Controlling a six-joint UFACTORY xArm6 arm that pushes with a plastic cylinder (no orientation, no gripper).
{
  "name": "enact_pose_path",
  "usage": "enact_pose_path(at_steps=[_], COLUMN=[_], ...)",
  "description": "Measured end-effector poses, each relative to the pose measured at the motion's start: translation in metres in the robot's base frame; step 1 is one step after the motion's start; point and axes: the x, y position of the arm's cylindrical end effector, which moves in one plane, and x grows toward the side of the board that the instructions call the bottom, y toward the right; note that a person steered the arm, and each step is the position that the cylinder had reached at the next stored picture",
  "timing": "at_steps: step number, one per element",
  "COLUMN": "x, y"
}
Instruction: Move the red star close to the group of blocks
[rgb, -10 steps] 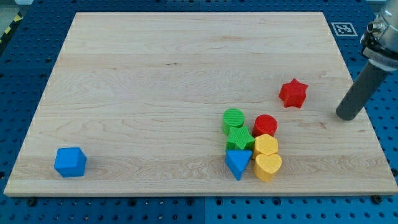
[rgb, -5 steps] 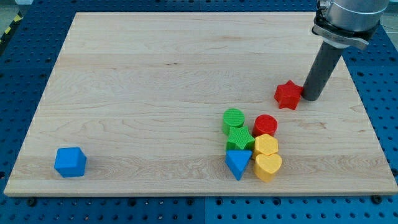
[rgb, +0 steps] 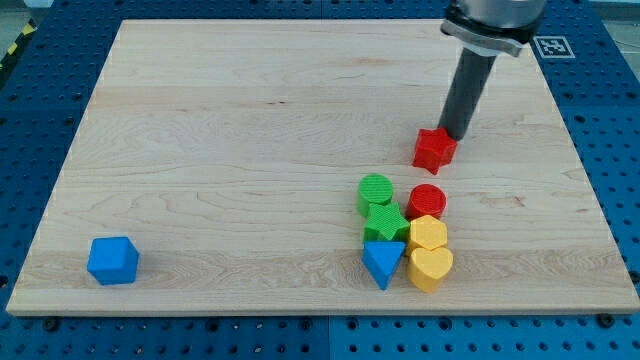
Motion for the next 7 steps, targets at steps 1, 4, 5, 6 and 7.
enact_pose_path(at_steps=[1, 4, 5, 6, 7], x=[0.006, 0.025, 0.016, 0.016, -0.006], y=[-0.001, -0.018, -0.018, -0.018, -0.018])
